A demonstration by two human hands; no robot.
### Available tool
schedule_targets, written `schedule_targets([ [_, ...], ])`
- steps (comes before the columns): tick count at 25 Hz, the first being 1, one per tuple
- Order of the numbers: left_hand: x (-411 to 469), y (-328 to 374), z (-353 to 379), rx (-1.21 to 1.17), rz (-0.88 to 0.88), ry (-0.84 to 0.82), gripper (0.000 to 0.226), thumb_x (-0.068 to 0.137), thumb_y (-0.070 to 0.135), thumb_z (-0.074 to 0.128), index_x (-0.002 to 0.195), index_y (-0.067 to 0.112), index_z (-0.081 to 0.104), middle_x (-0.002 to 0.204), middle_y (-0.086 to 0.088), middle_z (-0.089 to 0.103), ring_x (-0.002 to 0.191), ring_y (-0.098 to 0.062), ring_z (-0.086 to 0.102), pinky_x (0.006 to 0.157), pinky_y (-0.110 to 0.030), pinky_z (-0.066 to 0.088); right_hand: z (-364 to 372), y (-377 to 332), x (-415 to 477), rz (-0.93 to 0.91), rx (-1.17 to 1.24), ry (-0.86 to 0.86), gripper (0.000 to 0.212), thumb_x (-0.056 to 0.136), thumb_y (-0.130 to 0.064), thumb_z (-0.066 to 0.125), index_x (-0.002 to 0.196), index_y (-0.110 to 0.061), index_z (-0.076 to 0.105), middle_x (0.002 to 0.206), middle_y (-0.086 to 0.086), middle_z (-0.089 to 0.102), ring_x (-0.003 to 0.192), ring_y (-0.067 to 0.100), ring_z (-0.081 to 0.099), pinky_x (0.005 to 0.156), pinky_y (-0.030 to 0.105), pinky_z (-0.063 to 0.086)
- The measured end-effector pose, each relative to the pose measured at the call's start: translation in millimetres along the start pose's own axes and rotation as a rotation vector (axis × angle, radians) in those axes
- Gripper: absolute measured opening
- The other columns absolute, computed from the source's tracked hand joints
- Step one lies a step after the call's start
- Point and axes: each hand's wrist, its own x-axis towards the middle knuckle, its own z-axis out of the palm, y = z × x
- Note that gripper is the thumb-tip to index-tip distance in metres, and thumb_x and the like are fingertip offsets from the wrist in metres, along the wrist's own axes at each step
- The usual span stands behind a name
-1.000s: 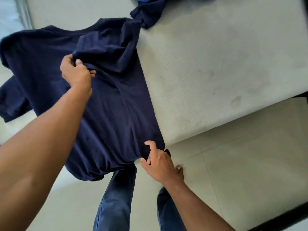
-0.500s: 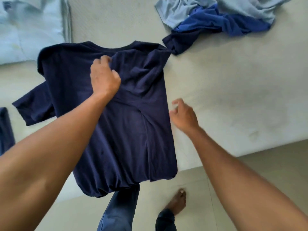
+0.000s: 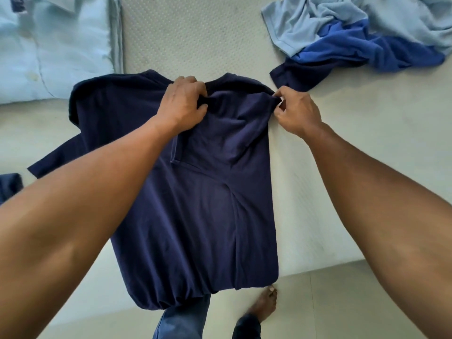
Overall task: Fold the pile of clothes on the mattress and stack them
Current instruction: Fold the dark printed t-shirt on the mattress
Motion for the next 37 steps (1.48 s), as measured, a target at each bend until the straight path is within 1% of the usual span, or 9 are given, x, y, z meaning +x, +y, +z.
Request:
schedule_targets([
  [2,-10,0,-4,-0.308,-0.135,0.12,0.015,0.079,0.023,0.067,0.092,0.016,0.067,0.09,0.004,0.067,0.085,-0.011,0.06,0.077,-0.021,0.046,-5,2,6,0.029,0.049,0.067,0.018,0.088,-0.035,0.063,0.105,-0.028,0.067,0.094,-0.004,0.072,0.094,0.024,0.066,0.082,0.036,0.053],
  [5,-33,-7,-3,-0.655,-0.353,0.336,0.013,0.073,0.019,0.067,0.077,0.025,0.056,0.075,0.013,0.06,0.068,-0.002,0.053,0.066,-0.025,0.046,-9,-8,18,0.045,0.044,0.197,0.025,0.082,-0.046,0.059,0.089,-0.023,0.065,0.086,-0.005,0.069,0.084,0.021,0.063,0.078,0.036,0.052],
  [14,-76,-10,5,-0.547,-0.645,0.285,0.063,0.084,0.055,0.075,0.13,0.021,0.049,0.112,0.005,0.061,0.101,-0.011,0.059,0.087,-0.022,0.043,40,-20,-7,0.302,0.432,0.439,0.041,0.099,-0.049,0.046,0.124,-0.017,0.054,0.094,0.0,0.074,0.096,0.026,0.067,0.082,0.037,0.047],
  [18,-108,2,15,-0.558,-0.832,0.146,0.067,0.078,0.061,0.08,0.12,0.016,0.053,0.106,0.006,0.064,0.095,-0.012,0.063,0.08,-0.024,0.046,82,-2,-104,0.451,0.549,0.343,0.039,0.099,-0.053,0.04,0.111,-0.02,0.057,0.095,-0.002,0.075,0.088,0.02,0.072,0.085,0.042,0.056],
  [21,-117,-3,23,-0.717,-0.834,-0.039,0.039,0.081,0.038,0.085,0.106,0.015,0.066,0.091,0.006,0.069,0.084,-0.014,0.065,0.068,-0.028,0.051,98,2,-163,0.513,0.6,0.24,0.021,0.103,-0.041,0.053,0.098,-0.022,0.061,0.081,-0.012,0.066,0.074,0.004,0.064,0.073,0.031,0.055],
  [24,-130,3,23,-0.859,-0.845,0.181,0.022,0.09,0.025,0.077,0.107,0.019,0.065,0.078,0.007,0.065,0.076,-0.014,0.065,0.065,-0.035,0.059,106,10,-208,0.538,0.592,0.131,0.017,0.099,-0.04,0.064,0.097,-0.024,0.065,0.078,-0.015,0.067,0.072,0.0,0.063,0.069,0.02,0.048],
  [29,-180,30,45,-0.527,-0.902,0.425,0.024,0.092,0.04,0.059,0.11,0.024,0.056,0.081,0.01,0.067,0.086,-0.017,0.068,0.092,-0.043,0.055,122,29,-262,0.538,0.552,0.046,0.02,0.095,-0.044,0.069,0.093,-0.025,0.067,0.078,-0.014,0.069,0.074,0.003,0.066,0.071,0.024,0.054],
  [33,-254,96,103,-0.874,-0.797,-0.154,0.019,0.097,0.03,0.067,0.084,0.018,0.063,0.081,-0.016,0.075,0.07,-0.029,0.071,0.073,-0.045,0.062,136,49,-316,0.507,0.554,-0.052,0.023,0.089,-0.047,0.075,0.089,-0.026,0.067,0.078,-0.012,0.071,0.074,0.006,0.068,0.069,0.024,0.056],
  [37,-338,142,167,-0.639,-0.746,-0.449,0.032,0.08,0.026,0.086,0.08,0.011,0.058,0.072,-0.006,0.073,0.075,-0.03,0.075,0.074,-0.043,0.064,159,73,-365,0.39,0.596,-0.227,0.026,0.078,-0.035,0.087,0.095,-0.024,0.071,0.084,-0.009,0.076,0.077,0.01,0.073,0.072,0.034,0.063],
])
